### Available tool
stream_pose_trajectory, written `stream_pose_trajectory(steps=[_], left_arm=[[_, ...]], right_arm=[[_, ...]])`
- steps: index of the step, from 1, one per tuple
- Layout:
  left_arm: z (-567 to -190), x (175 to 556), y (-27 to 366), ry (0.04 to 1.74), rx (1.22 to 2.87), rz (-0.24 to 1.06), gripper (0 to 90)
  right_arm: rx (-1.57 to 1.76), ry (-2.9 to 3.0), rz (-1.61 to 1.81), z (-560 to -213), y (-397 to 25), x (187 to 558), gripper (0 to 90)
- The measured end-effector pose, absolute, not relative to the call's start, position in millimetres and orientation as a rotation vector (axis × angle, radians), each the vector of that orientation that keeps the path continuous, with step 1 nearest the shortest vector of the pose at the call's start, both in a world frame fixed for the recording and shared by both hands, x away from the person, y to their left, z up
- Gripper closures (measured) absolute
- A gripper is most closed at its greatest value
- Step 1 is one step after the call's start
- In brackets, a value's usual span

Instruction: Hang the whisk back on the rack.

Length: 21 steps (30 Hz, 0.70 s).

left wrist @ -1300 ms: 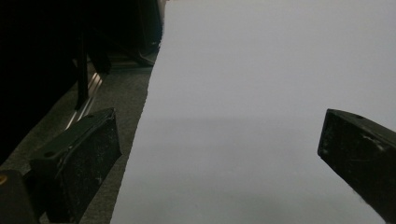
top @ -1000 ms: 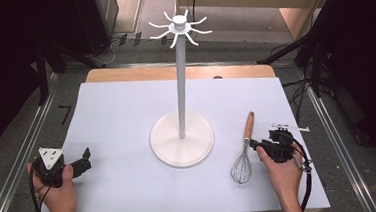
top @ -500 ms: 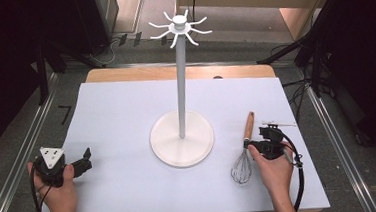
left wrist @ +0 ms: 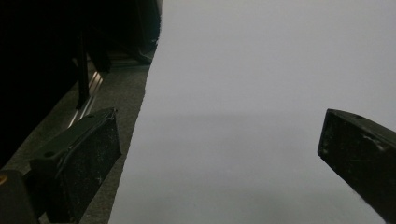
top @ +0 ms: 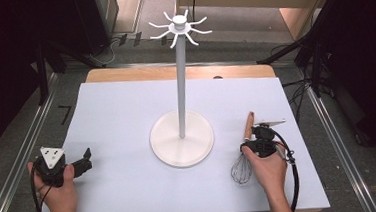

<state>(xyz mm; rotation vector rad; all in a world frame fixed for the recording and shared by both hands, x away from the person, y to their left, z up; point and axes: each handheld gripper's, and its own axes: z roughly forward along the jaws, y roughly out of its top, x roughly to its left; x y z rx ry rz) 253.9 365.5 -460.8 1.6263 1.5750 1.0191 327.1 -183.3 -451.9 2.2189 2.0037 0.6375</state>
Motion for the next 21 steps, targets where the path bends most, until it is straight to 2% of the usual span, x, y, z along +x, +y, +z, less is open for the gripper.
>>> stream_pose_trajectory(steps=[7, 21], left_arm=[[-460.8, 253.9, 365.1, 1.571, 1.634, 1.022, 0.1], [-461.4, 254.8, 363.4, 1.569, 1.653, 1.028, 0.3]], right_arm=[[2.228, 2.017, 0.588, -450.3, -179.1, 331.9, 74.4], [2.095, 2.081, 0.402, -448.7, -160.6, 337.2, 76.7]])
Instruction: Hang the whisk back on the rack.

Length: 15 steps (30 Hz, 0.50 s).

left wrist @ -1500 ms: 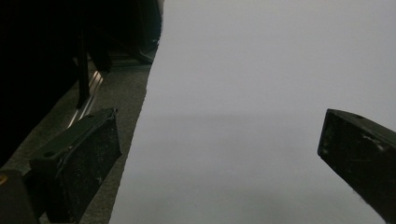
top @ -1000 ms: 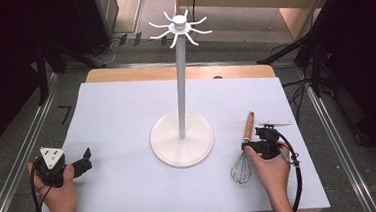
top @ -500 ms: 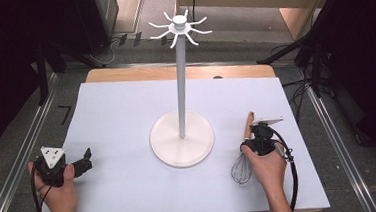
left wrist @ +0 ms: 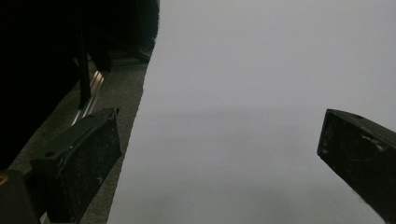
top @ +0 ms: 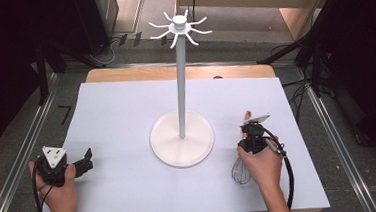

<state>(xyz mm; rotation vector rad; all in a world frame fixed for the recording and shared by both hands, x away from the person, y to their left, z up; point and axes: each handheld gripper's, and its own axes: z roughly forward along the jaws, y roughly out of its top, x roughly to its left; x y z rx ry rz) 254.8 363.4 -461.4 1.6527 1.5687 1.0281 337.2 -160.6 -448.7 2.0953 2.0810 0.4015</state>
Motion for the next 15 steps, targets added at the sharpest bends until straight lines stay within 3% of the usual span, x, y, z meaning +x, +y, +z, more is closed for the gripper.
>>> stream_pose_trajectory(steps=[6, 15], left_arm=[[-461.4, 254.7, 363.5, 1.566, 1.651, 1.026, 0.4], [-461.2, 254.5, 362.8, 1.572, 1.655, 1.043, 4.4]], right_arm=[[2.083, 2.046, 0.449, -450.2, -163.2, 333.8, 83.3], [2.002, 2.019, 0.594, -454.8, -166.7, 321.3, 83.8]])
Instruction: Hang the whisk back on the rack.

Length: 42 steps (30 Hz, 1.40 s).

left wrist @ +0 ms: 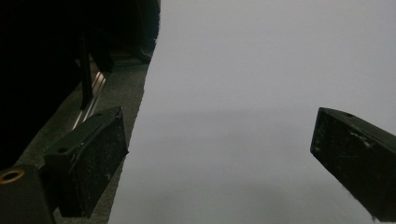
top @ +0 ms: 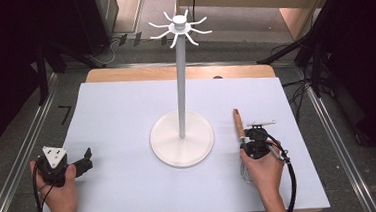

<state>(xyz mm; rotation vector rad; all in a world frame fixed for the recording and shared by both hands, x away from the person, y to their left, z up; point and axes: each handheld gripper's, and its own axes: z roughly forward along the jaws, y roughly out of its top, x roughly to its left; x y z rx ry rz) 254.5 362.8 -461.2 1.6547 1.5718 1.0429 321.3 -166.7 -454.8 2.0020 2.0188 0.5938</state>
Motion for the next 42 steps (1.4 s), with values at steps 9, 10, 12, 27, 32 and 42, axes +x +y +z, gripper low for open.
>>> stream_pose_trajectory(steps=[9, 10, 12, 27, 32, 42], left_arm=[[-461.1, 254.3, 363.1, 1.575, 1.647, 1.045, 4.4], [-461.1, 254.3, 363.3, 1.576, 1.644, 1.044, 4.4], [-461.1, 254.3, 363.6, 1.575, 1.642, 1.044, 4.4], [-460.9, 254.0, 364.2, 1.584, 1.631, 1.036, 4.4], [-461.0, 253.8, 364.2, 1.581, 1.629, 1.037, 4.4], [-461.2, 254.1, 363.7, 1.578, 1.635, 1.044, 4.4]], right_arm=[[1.885, 1.964, 0.799, -446.8, -171.3, 307.5, 83.9], [1.843, 1.931, 0.882, -443.8, -172.7, 303.7, 83.9], [1.799, 1.920, 0.998, -441.1, -174.7, 300.7, 83.9], [1.500, 1.795, 1.321, -420.2, -170.1, 281.5, 83.8], [1.408, 1.772, 1.365, -413.8, -164.2, 276.2, 83.8], [1.280, 1.682, 1.479, -395.6, -153.1, 261.4, 83.8]])
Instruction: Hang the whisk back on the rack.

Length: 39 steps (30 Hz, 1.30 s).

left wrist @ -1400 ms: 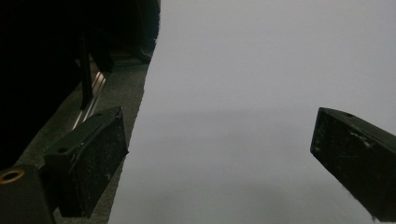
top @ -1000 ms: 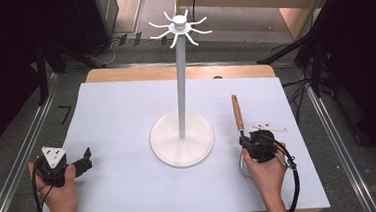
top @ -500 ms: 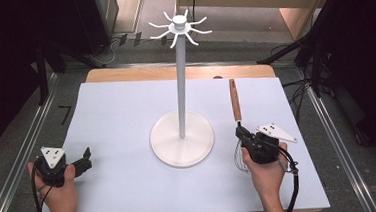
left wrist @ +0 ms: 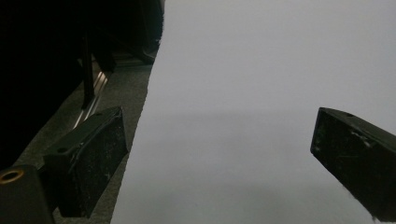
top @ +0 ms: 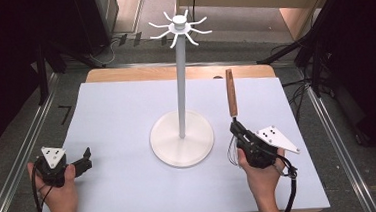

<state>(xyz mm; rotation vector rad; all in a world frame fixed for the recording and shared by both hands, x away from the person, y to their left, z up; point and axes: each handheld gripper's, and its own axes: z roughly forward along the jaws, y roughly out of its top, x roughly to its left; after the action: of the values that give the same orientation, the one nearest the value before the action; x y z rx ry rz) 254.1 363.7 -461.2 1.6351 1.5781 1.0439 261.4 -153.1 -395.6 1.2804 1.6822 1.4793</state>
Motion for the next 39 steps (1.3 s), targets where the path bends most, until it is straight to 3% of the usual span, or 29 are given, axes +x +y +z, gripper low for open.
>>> stream_pose_trajectory(steps=[39], left_arm=[[-461.3, 253.8, 362.5, 1.572, 1.642, 1.052, 4.4]], right_arm=[[0.888, 1.501, 1.702, -319.5, -106.1, 231.2, 83.8]])
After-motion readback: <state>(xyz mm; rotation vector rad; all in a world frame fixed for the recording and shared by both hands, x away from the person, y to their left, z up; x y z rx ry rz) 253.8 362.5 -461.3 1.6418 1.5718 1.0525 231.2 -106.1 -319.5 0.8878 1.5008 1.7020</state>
